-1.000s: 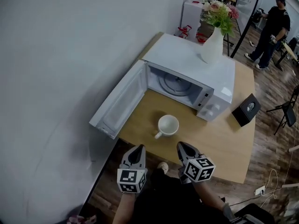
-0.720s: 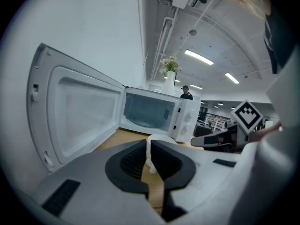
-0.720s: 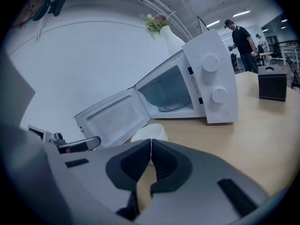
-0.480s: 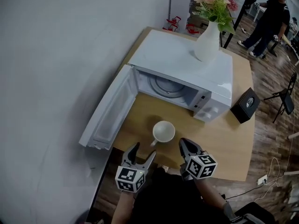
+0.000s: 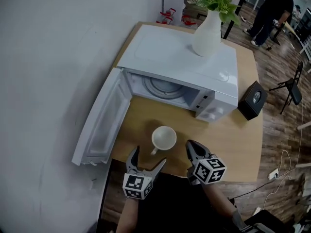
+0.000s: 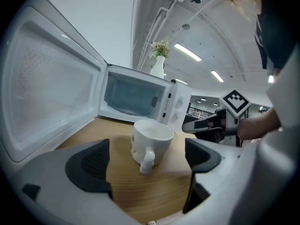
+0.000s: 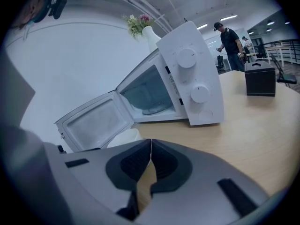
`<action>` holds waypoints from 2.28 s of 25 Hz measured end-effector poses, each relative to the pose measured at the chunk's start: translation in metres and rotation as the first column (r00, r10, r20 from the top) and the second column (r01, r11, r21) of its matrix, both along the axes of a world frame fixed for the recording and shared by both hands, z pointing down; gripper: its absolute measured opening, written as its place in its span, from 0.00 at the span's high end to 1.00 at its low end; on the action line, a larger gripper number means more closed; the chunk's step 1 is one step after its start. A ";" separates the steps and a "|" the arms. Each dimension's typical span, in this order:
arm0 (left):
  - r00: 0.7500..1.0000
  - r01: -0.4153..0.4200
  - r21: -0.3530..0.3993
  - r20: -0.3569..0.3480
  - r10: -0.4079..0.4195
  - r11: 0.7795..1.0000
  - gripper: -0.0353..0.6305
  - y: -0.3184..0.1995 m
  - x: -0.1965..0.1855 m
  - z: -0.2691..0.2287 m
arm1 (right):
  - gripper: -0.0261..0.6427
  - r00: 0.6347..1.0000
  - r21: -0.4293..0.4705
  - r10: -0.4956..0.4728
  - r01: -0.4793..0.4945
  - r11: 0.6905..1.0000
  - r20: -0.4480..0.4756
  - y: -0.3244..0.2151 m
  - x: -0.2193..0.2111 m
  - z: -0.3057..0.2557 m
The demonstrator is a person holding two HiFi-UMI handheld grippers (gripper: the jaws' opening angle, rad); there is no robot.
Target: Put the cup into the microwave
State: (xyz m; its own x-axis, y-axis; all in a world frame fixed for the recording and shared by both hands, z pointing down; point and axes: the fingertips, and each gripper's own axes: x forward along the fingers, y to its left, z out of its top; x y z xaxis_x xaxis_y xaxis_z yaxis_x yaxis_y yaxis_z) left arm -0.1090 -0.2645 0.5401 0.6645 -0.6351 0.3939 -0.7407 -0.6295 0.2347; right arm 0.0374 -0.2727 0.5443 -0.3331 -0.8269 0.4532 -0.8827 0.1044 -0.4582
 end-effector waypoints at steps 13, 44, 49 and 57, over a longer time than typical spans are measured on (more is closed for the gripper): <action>0.995 -0.099 0.074 0.035 0.096 0.992 0.23 -0.016 0.025 0.020 | 0.97 0.993 -0.023 0.120 -0.120 0.992 -0.024 0.035 0.031 0.014; 0.979 -0.202 0.175 0.032 0.200 0.964 0.23 -0.056 0.085 0.026 | 0.97 0.930 -0.047 0.363 -0.366 0.930 -0.059 0.056 0.082 0.011; 0.980 -0.200 0.174 0.037 0.196 0.964 0.23 -0.059 0.089 0.024 | 0.97 0.929 -0.052 0.364 -0.368 0.929 -0.060 0.060 0.083 0.013; 0.980 -0.201 0.164 0.032 0.198 0.966 0.23 -0.060 0.088 0.027 | 0.97 0.927 -0.062 0.370 -0.374 0.925 -0.060 0.068 0.080 0.017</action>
